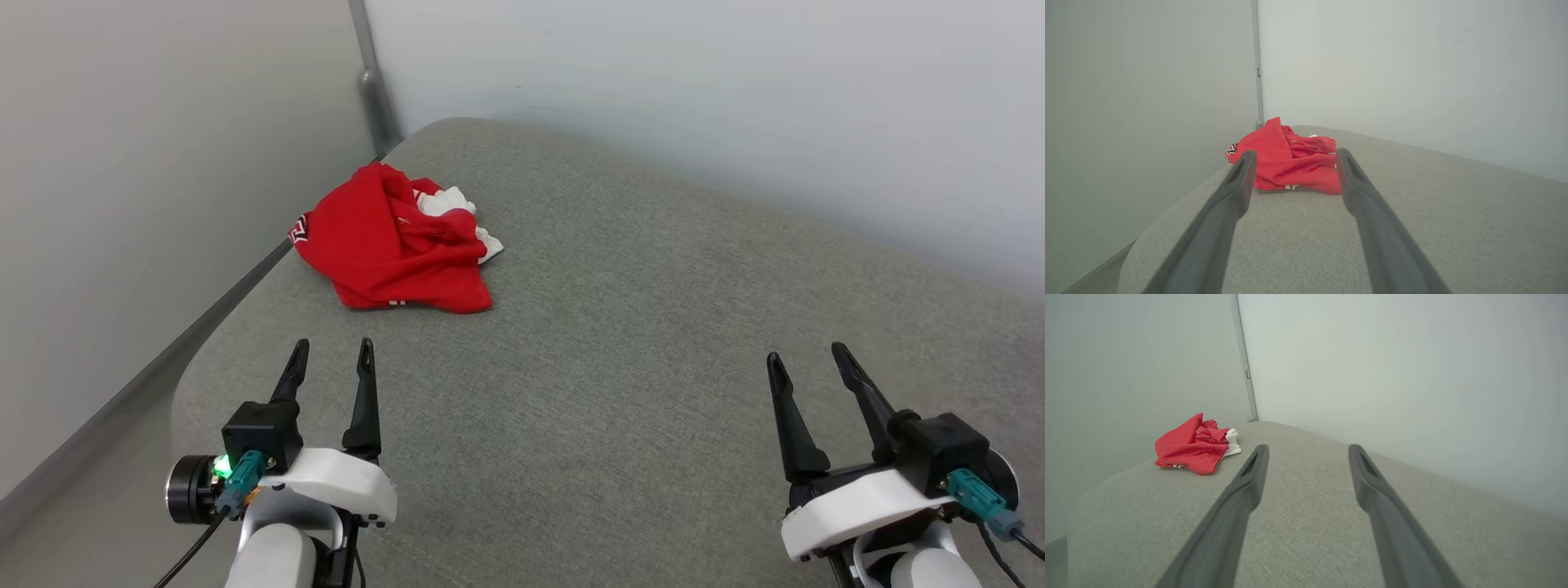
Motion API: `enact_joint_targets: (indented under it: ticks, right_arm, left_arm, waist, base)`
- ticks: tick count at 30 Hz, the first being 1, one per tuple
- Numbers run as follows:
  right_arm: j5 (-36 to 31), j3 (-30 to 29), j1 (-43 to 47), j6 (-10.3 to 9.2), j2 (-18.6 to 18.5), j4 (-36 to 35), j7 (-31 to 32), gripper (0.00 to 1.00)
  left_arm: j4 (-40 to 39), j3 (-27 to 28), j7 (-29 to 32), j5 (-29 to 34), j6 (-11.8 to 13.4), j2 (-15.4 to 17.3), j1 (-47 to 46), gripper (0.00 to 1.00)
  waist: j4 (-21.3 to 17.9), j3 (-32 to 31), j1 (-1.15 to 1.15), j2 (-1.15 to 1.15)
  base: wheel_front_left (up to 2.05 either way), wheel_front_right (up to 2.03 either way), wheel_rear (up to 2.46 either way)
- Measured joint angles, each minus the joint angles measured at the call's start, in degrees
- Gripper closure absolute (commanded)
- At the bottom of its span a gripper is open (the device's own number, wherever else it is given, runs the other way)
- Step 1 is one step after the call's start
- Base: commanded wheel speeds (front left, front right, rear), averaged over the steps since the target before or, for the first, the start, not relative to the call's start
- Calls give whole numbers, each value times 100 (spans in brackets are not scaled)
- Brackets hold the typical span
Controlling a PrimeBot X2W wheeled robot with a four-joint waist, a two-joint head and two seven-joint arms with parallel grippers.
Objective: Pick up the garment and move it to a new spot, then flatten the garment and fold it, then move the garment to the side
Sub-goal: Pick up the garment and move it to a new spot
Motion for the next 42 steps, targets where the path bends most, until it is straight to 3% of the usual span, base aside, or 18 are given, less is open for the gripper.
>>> enact_joint_targets:
  ticks: [13, 23, 29, 33, 38, 42]
  right_arm:
    - [-51, 122, -190, 0, 0, -40, 68, 0]
    - [-426, 219, -924, 1, 2, -506, 363, 0]
    - [-606, 302, -1416, 1, 3, -713, 430, 0]
    - [-697, 324, -1709, 0, 1, -783, 422, 0]
    - [-711, 377, -1962, 0, -8, -799, 359, 0]
    - [-713, 388, -2036, 0, -10, -813, 350, 0]
  left_arm:
    - [80, 40, -1, 75, -37, 148, -341, 0]
    - [25, 247, 322, -118, -296, 584, -2221, 0]
    - [145, 499, 1188, -468, -480, 1133, -3331, 0]
    - [471, 597, 2107, -735, -588, 1553, -3857, 0]
    - [1222, 614, 3383, -1080, -664, 2109, -4180, 0]
    - [1738, 610, 3983, -1429, -708, 2393, -4218, 0]
  waist:
    - [-61, 199, 0, 0]
    - [-489, 1145, 0, 0]
    - [-849, 1950, 2, 0]
    - [-1107, 2491, 2, 0]
    - [-1427, 3066, 2, 0]
    - [-1671, 3382, 2, 0]
  base:
    - [0, 0, 0]
    - [0, 0, 0]
    - [0, 0, 0]
    - [0, 0, 0]
    - [0, 0, 0]
    - [0, 0, 0]
